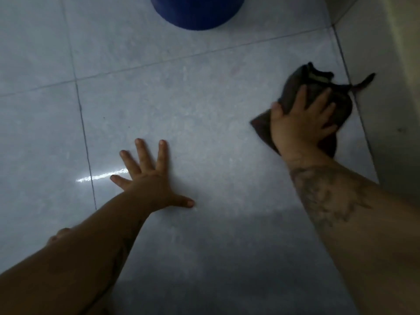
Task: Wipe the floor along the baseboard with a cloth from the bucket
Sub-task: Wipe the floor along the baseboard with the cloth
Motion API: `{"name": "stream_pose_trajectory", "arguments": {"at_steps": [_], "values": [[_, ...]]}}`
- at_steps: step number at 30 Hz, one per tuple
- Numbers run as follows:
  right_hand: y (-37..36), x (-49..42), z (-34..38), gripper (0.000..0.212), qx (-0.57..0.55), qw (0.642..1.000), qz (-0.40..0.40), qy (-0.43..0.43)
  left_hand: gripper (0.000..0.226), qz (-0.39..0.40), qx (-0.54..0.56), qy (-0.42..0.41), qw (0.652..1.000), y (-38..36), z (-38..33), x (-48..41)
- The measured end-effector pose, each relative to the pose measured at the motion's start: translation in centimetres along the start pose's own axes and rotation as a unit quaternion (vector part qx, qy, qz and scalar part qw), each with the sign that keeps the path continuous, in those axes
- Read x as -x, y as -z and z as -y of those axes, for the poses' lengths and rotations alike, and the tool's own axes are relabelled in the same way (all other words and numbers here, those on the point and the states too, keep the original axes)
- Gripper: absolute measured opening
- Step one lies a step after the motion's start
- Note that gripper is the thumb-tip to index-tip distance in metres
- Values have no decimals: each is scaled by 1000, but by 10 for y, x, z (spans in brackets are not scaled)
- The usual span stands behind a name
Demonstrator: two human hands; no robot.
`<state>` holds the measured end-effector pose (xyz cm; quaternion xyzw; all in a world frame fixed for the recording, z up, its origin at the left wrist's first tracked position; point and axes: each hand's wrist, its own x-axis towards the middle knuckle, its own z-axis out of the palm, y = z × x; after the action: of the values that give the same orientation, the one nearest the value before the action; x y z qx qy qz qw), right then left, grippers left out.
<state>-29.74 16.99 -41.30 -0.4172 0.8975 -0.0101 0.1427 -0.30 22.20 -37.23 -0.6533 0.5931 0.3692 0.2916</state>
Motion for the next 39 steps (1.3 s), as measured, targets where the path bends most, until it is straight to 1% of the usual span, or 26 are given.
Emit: {"name": "stream_pose_trajectory", "arguments": {"at_steps": [1,2,4,5,7,9,10,11,12,14,16,18,19,20,21,22,23,25,27,28,31,33,35,37,38,39], "values": [[-8,5,37,74,1,999,2,43,160,4,-2,1,1000,0,0,-1],[-17,18,62,73,18,993,3,118,160,7,-5,1,1000,0,-1,-1],[-31,66,77,68,50,954,15,294,160,9,-7,6,1000,0,-2,0],[-34,93,66,67,63,927,19,369,159,8,-9,8,1000,1,-2,0],[-35,135,12,70,80,877,49,472,159,10,-13,10,1000,2,0,0],[-25,146,-60,74,110,833,80,537,159,20,-10,11,1000,2,1,-1],[-17,133,-93,73,125,822,94,547,159,26,-12,11,1000,1,1,-3],[-7,110,-118,67,140,829,99,533,159,32,-15,14,999,1,1,-4],[3,80,-131,59,149,852,101,491,158,36,-19,18,999,1,1,-5],[15,11,-118,64,137,921,63,360,158,39,-21,24,999,2,1,-9],[22,-43,-63,70,98,979,2,176,158,45,-20,29,998,3,-1,-9],[19,-77,13,73,45,999,-4,21,157,45,-20,29,998,1,-1,-9],[15,-81,53,74,22,1000,11,-19,157,46,-19,28,998,0,0,-9],[9,-77,90,75,12,1000,25,-12,156,46,-18,26,998,0,0,-9],[2,-65,122,74,21,998,35,42,156,44,-17,22,999,0,0,-10],[-6,-45,146,72,49,990,42,128,155,44,-15,16,999,0,0,-10],[-14,-20,162,70,83,970,49,225,155,45,-12,13,999,1,1,-10],[-24,33,164,66,114,910,79,391,153,55,-6,11,998,4,2,-10],[-30,71,128,66,124,874,94,461,150,60,-10,0,998,7,4,-11],[-30,90,101,66,125,874,99,458,148,61,-14,-8,998,9,8,-10],[-20,150,19,65,114,908,152,374,133,53,-2,-43,998,19,20,-2],[-8,174,-10,65,91,919,206,323,114,-4,49,-51,997,22,24,4],[10,172,-14,60,21,933,207,295,100,-66,126,-74,987,21,11,12],[24,146,-8,56,-7,937,133,322,104,-51,201,-124,970,16,-17,22],[32,130,-2,67,23,927,123,353,108,-34,216,-138,966,12,-33,25],[39,114,4,83,69,911,149,379,109,-28,214,-139,966,7,-47,26]]}}
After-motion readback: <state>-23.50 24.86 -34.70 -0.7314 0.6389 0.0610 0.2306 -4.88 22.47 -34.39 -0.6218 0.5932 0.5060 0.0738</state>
